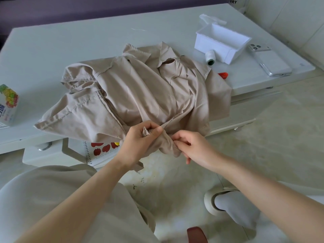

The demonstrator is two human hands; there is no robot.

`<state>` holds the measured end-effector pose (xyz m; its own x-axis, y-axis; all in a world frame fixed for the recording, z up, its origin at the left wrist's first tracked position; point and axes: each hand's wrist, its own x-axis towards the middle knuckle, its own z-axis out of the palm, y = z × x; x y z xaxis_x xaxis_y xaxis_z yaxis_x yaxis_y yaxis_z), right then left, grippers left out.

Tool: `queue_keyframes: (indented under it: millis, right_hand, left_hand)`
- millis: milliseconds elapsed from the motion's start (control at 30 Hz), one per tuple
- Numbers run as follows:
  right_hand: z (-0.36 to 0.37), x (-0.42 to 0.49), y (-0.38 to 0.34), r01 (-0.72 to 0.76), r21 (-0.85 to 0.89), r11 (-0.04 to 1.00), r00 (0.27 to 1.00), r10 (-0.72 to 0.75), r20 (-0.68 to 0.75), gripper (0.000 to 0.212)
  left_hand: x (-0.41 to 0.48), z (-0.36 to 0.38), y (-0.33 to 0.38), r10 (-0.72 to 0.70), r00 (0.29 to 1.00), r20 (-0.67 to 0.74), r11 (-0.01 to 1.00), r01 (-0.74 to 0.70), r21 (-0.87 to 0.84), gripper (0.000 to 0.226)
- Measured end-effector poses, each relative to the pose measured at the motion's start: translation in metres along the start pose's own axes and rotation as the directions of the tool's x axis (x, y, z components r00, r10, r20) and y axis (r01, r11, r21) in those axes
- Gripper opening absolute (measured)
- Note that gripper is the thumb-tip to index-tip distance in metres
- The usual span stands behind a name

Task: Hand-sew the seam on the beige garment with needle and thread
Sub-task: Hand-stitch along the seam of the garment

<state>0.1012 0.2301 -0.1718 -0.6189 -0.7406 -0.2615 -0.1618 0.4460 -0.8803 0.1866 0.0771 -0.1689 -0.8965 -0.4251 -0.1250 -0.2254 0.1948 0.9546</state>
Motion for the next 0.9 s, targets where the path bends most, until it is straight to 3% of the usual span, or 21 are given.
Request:
queue_keyframes:
  millis: [167,633,900]
  right_hand:
    - [-0.004,-0.002,-0.001,0.021,0.053,0.998,0.998,-0.024,0.057,0.021]
    - [0.001,-0.008,-0.007,0.068,0.135,0.989,0.996,-0.074,0.041,0.024]
    - [0.013,-0.007,-0.014,0.032,0.341,0.939,0.998,-0.050,0.044,0.023]
  left_hand:
    - [0.000,0.000,0.000,-0.001,1.000,0.018,0.999,0.002,-0.038,0.018]
    - [-0.004,0.004,0.004,0.027,0.997,0.071,1.000,-0.026,-0.009,0.018]
    - [-0.007,0.008,0.007,0.022,0.996,0.091,1.000,-0.022,-0.004,0.018]
